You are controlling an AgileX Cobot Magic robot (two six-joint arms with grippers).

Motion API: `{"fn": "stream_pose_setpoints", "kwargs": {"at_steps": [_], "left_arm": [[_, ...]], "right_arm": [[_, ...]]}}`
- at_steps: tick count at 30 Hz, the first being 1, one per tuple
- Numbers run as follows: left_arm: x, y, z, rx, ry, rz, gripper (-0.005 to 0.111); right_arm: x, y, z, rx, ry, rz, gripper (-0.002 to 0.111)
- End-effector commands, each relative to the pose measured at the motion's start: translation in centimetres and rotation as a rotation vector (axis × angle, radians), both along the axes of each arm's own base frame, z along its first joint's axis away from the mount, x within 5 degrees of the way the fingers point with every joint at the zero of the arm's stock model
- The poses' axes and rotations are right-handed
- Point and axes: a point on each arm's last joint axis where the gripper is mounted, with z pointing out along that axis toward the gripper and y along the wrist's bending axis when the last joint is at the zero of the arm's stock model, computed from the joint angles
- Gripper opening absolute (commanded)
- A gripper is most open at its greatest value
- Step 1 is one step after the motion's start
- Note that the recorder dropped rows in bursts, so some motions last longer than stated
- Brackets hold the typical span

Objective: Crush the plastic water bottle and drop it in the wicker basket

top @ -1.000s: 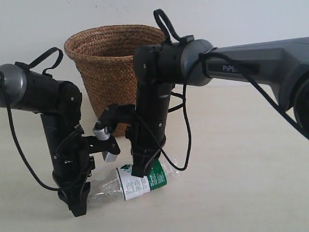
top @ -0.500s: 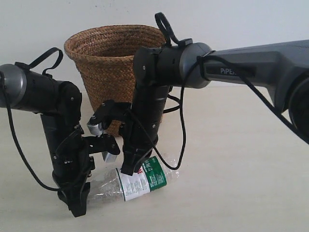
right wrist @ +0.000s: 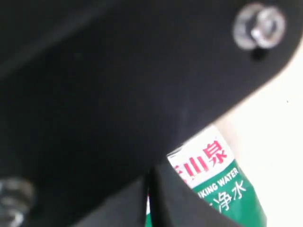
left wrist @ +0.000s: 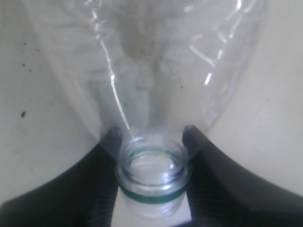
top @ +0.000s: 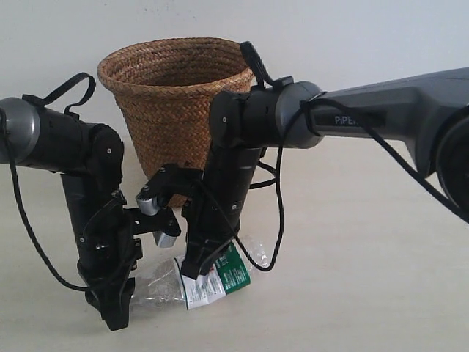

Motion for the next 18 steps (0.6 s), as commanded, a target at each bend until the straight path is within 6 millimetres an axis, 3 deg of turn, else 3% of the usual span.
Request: {"fn": "stream_pose_setpoints", "kwargs": {"at_steps": [1,14,18], "left_arm": [[-0.1,-0.1,0.0,-0.006,0.002,-0.001,0.004],[-0.2,-0.1,0.1,0.000,0.012,0.008,0.004],[-0.2,-0.1,0.1,0.000,0.012,0.008,0.004]], "right_arm": [[-0.6,-0.4,-2.5,-0.038,0.049,0.008,0.000],[-0.9,-0.3,-4.2,-0.031,0.094,-0.004,0.000],[-1.1,-0.5,-3.3,-0.030,0.094,0.004,0.000]]}}
